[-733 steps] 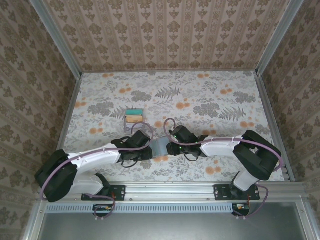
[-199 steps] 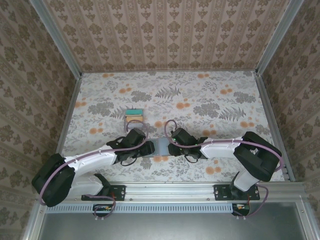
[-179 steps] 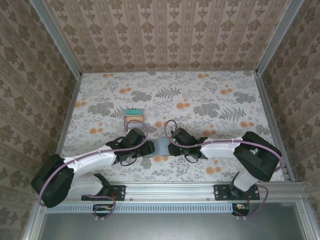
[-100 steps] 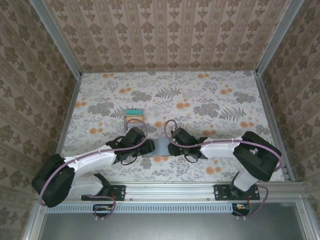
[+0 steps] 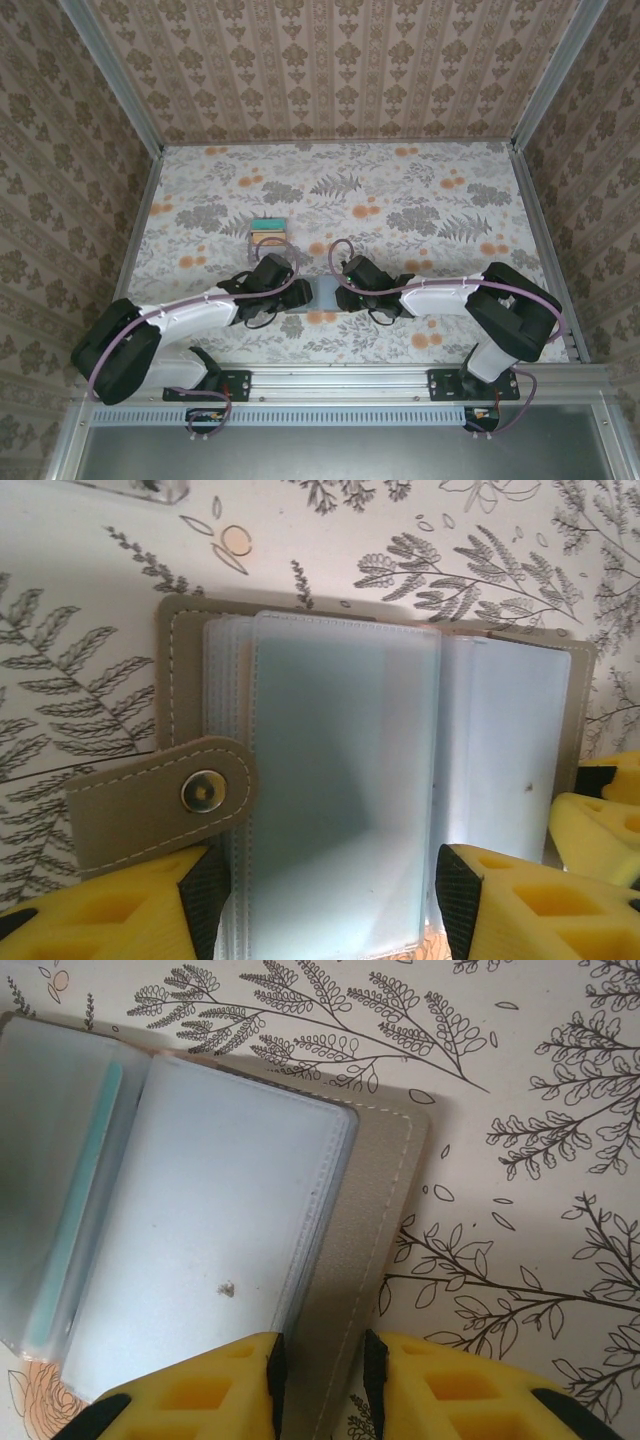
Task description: Take the credit cards out of the card holder
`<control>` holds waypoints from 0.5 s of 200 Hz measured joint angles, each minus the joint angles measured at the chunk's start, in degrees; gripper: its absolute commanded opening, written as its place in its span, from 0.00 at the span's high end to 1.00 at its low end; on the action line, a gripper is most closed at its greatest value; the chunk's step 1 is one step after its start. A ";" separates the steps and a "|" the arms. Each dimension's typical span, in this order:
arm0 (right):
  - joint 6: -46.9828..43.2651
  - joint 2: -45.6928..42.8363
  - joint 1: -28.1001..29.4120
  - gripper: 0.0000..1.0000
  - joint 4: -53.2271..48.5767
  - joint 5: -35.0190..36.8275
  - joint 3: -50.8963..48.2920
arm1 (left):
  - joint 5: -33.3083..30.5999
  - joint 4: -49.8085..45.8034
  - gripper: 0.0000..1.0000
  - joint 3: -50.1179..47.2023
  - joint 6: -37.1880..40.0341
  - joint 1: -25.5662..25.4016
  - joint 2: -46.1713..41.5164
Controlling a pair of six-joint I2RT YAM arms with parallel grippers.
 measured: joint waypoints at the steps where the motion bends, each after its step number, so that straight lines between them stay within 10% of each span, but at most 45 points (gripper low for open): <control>1: 0.02 0.00 0.00 0.68 0.00 0.00 0.00 | 0.04 0.07 0.39 -0.02 0.00 0.00 0.02; 62: 0.52 0.35 0.00 0.68 0.24 0.02 0.07 | 2.40 2.43 0.37 -0.02 0.20 -0.04 0.63; 100: 0.68 0.35 0.00 0.68 0.26 0.02 0.09 | 3.10 3.52 0.11 0.00 0.87 -0.31 0.63</control>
